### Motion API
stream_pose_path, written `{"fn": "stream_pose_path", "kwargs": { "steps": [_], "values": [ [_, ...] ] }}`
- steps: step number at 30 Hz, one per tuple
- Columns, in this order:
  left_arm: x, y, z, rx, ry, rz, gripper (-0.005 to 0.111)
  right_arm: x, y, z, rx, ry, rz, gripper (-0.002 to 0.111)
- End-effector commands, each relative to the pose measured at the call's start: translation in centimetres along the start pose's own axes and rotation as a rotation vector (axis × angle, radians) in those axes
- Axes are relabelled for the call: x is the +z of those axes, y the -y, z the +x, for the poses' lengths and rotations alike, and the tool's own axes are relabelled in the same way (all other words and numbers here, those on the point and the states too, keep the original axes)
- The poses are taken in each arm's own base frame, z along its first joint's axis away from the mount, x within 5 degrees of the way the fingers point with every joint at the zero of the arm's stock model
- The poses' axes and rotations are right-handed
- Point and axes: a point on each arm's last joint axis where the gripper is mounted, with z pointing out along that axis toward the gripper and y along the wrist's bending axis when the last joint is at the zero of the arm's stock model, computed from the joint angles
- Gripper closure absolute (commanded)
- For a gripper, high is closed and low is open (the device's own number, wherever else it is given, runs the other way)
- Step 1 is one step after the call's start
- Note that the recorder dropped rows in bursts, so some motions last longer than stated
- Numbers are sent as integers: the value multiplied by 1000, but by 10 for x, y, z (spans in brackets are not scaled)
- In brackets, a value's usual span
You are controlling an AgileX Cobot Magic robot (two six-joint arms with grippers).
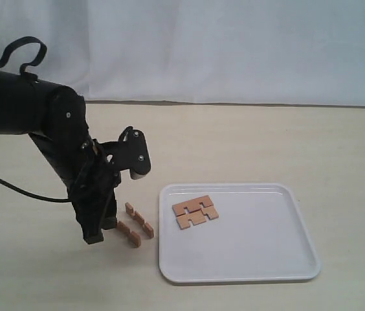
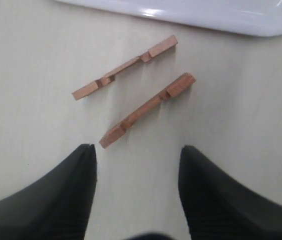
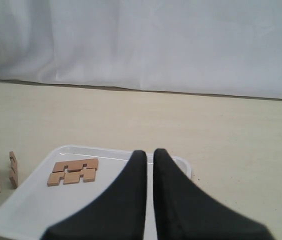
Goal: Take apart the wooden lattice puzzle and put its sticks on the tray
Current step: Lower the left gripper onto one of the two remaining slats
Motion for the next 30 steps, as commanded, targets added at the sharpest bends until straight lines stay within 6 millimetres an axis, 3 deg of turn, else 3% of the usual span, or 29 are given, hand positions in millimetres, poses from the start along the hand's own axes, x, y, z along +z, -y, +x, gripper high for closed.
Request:
{"fn": "stream_pose_path", "kwargs": {
  "steps": [1,16,30],
  "values": [
    [1,-9,8,-30,51,41,59,0,0,-1,-5,10,0,104],
    [27,-12,8,256,59,41,59,0,0,-1,-5,10,0,104],
    [29,-16,6,262,74,-6,59,0,0,-1,-5,10,0,104]
  ]
}}
